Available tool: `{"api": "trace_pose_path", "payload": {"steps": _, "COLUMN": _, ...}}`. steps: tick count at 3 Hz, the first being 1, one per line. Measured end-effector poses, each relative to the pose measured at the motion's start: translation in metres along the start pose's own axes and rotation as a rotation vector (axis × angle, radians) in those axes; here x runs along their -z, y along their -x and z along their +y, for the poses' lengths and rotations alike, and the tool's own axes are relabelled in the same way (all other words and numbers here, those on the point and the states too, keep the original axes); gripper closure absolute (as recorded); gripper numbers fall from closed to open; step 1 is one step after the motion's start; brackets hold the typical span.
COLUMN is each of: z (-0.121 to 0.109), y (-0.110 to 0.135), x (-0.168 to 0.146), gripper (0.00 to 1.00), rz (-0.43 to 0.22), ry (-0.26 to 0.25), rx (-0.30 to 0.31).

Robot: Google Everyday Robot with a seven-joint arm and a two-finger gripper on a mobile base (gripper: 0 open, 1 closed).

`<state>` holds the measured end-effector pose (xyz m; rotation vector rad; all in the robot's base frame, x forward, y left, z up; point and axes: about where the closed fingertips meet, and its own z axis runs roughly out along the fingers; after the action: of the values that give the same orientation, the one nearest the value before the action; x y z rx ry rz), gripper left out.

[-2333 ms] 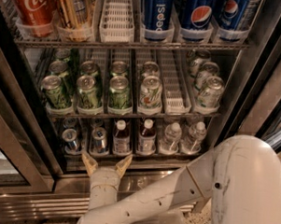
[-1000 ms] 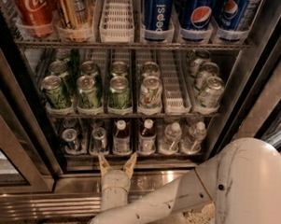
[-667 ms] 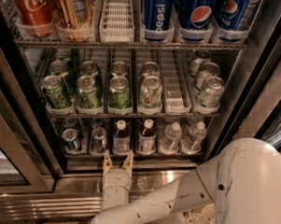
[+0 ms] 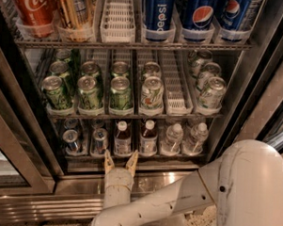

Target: Pick blue plastic bottle from bottom shelf of fridge

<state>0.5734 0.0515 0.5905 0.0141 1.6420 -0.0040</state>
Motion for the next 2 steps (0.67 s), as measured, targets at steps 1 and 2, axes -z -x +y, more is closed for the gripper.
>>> {"api": "trace_pose_path", "payload": {"steps": 1, "z": 0.0012, "y": 0.0008, "x": -0.0061, "gripper": 0.2, "rz": -0.009, "ry": -0.006, "rx": -0.001}}
{"api": "trace_pose_path", "payload": {"steps": 2, "z": 0.0004, "y": 0.0031, "x": -0.014, "gripper": 0.24, "rz": -0.024, "ry": -0.015, "rx": 0.001}}
